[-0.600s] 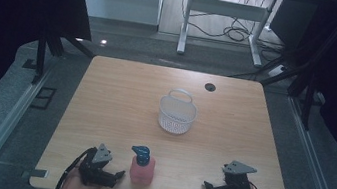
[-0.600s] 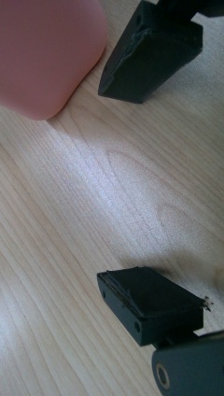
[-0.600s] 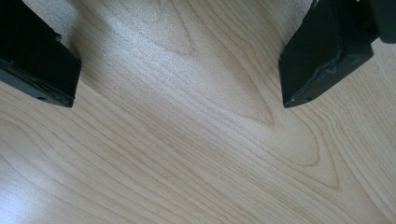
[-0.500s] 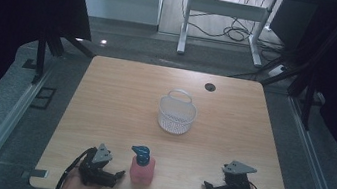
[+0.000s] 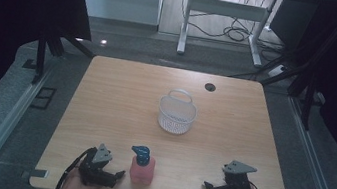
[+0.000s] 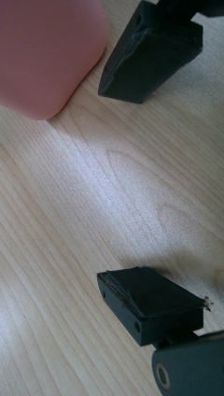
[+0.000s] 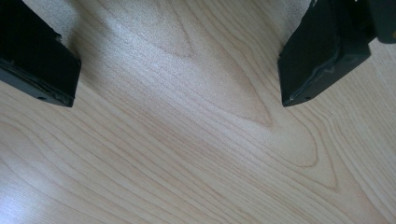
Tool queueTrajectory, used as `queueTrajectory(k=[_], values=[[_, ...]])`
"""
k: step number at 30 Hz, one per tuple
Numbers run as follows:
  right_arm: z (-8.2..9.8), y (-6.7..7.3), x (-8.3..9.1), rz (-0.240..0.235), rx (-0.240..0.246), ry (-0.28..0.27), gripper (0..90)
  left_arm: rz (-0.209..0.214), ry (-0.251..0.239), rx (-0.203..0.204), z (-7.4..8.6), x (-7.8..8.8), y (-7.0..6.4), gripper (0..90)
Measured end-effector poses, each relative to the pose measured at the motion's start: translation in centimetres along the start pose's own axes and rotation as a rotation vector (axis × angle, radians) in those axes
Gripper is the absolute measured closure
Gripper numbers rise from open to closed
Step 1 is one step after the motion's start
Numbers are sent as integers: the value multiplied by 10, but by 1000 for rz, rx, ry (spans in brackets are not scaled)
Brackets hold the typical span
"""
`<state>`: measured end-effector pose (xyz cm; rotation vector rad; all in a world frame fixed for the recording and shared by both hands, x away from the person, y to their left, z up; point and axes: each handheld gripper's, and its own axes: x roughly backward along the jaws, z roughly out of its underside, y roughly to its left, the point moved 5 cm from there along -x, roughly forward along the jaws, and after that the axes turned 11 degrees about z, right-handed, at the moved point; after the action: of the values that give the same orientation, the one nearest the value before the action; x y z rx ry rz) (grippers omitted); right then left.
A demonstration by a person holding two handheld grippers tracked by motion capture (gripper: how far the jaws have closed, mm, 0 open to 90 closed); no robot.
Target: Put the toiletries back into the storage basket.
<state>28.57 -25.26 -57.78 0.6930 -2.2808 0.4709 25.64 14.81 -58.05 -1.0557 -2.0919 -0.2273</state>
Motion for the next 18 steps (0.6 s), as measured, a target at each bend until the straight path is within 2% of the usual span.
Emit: queueTrajectory(k=[8,18], values=[[-1,3,2,-14,1,-6,0,0,0,0,0,0,0,105],[-3,8,5,-22,32,-4,0,0,0,0,0,0,0,105]])
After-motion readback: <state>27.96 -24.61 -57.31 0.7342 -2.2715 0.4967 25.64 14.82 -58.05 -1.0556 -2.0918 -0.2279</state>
